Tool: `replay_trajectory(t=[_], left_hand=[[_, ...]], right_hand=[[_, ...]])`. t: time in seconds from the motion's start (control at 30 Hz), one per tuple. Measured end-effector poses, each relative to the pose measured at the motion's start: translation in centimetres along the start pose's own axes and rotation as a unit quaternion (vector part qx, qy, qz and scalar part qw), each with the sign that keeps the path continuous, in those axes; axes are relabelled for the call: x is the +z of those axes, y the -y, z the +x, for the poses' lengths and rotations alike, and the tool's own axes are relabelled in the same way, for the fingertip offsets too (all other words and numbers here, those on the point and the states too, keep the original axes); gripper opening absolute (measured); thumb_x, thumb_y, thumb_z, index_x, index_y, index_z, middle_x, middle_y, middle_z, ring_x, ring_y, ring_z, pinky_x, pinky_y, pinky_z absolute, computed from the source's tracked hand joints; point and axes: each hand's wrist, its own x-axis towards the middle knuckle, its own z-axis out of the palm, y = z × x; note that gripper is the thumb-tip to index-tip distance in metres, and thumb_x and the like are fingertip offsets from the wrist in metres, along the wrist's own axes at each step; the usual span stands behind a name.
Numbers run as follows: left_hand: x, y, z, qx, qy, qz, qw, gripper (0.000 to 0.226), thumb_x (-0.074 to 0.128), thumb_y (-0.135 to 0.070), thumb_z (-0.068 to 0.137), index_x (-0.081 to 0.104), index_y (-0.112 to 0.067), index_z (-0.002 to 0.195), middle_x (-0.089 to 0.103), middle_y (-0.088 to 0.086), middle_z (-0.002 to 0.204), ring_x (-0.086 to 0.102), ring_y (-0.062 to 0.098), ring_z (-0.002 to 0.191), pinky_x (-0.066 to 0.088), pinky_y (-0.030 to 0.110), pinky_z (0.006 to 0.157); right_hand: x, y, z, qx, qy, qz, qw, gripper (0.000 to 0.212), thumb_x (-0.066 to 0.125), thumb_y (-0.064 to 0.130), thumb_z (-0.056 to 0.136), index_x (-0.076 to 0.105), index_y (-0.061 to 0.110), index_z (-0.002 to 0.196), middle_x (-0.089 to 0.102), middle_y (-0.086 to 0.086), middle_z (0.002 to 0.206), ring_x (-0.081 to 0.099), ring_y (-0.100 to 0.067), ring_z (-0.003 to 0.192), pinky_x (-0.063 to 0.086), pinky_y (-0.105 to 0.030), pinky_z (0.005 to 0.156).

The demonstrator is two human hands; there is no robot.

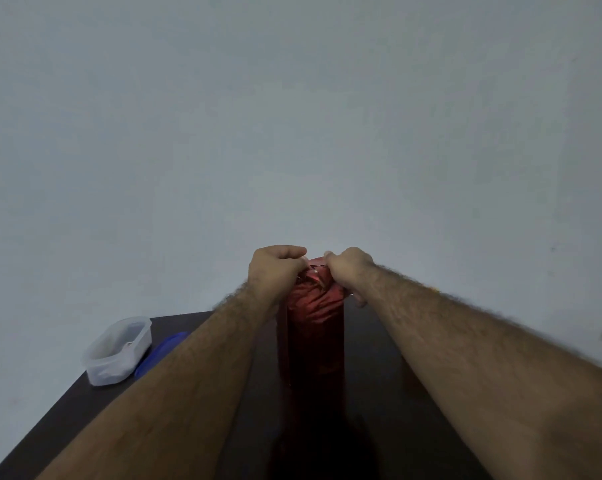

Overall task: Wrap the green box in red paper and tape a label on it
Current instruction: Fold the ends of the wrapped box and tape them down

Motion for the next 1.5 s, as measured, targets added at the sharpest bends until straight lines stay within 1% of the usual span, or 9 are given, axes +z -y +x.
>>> replay_trajectory(t=[0.17,0.33,0.53,0.7,0.83,0.93,1.13,1.27,1.5], left_hand=[[-1.6,-1.0,-0.7,0.034,0.014,0.048,0.998,0.016,0.074,-0.007,0.089,0.085,-0.018,0.094,0.081,-0.003,0.088,0.076,0.01,0.08,0.056,0.021,0.069],[-2.9,-1.9,-0.6,0.101,0.011,0.1,0.99,0.04,0.056,0.004,0.093,0.08,-0.024,0.11,0.079,-0.007,0.108,0.073,0.01,0.106,0.055,0.025,0.095],[-3.4,-2.2,-0.8,0.091,0.038,0.302,0.948,0.035,0.058,0.002,0.088,0.085,-0.018,0.099,0.079,-0.002,0.102,0.072,0.014,0.098,0.06,0.028,0.089],[-3.1,-2.7,-1.1,0.115,0.048,0.291,0.948,0.015,0.073,-0.01,0.089,0.084,-0.018,0.085,0.078,-0.003,0.076,0.075,0.015,0.075,0.066,0.036,0.08],[-2.9,-2.9,-1.2,0.126,0.06,0.26,0.955,0.029,0.062,0.0,0.095,0.082,-0.02,0.104,0.081,0.004,0.095,0.077,0.025,0.092,0.064,0.039,0.088],[-3.1,-2.8,-0.7,0.169,0.07,0.38,0.907,0.043,0.057,0.002,0.092,0.079,-0.022,0.121,0.076,-0.005,0.122,0.068,0.013,0.118,0.052,0.028,0.107],[-3.6,-3.0,-1.1,0.251,0.088,0.491,0.83,0.04,0.055,-0.029,0.08,0.082,-0.035,0.109,0.079,-0.011,0.111,0.071,0.016,0.107,0.054,0.041,0.101],[-3.6,-2.8,-1.1,0.282,0.121,0.531,0.79,0.035,0.06,-0.037,0.085,0.079,-0.039,0.114,0.072,-0.01,0.103,0.067,0.017,0.099,0.053,0.048,0.094],[-4.5,-2.1,-0.2,0.268,0.129,0.456,0.839,0.028,0.068,-0.025,0.086,0.082,-0.032,0.109,0.074,-0.009,0.105,0.069,0.016,0.1,0.057,0.044,0.093]], right_hand=[[0.3,-0.2,0.9,-0.001,0.017,0.033,0.999,0.055,0.051,0.057,0.105,0.063,0.005,0.121,0.067,-0.011,0.12,0.067,-0.032,0.103,0.055,-0.045,0.077],[0.2,-0.7,-1.3,-0.091,-0.045,0.115,0.988,0.094,0.035,0.09,0.088,0.058,0.012,0.135,0.061,-0.003,0.124,0.059,-0.021,0.109,0.05,-0.04,0.094],[0.8,-3.1,-3.4,-0.236,-0.013,0.067,0.97,0.141,0.095,0.073,0.042,0.024,0.032,0.157,0.045,0.007,0.138,0.051,-0.013,0.123,0.048,-0.033,0.103],[0.9,-3.4,-2.4,-0.22,0.022,0.154,0.963,0.105,0.087,0.023,0.079,0.02,0.031,0.159,0.048,0.001,0.149,0.059,-0.019,0.12,0.053,-0.028,0.092],[0.9,-3.5,-2.9,-0.185,0.072,0.177,0.964,0.137,0.102,0.035,0.061,0.01,0.031,0.163,0.038,0.005,0.148,0.047,-0.019,0.133,0.044,-0.031,0.104],[1.8,-3.7,-2.8,-0.174,0.054,0.162,0.97,0.141,0.102,0.028,0.059,0.007,0.03,0.164,0.042,-0.001,0.157,0.05,-0.025,0.137,0.049,-0.036,0.107],[1.6,-3.4,-1.1,-0.161,0.114,0.197,0.96,0.109,0.078,0.004,0.077,0.013,0.031,0.16,0.057,0.002,0.127,0.066,-0.018,0.109,0.058,-0.034,0.085],[1.5,-4.0,0.0,-0.154,0.119,0.213,0.957,0.092,0.078,0.017,0.072,0.033,0.02,0.153,0.06,-0.004,0.132,0.063,-0.018,0.116,0.052,-0.028,0.084],[1.9,-5.2,0.4,-0.183,0.095,0.212,0.955,0.096,0.094,0.067,0.05,0.063,0.025,0.13,0.074,0.004,0.117,0.072,-0.012,0.109,0.061,-0.04,0.097]])
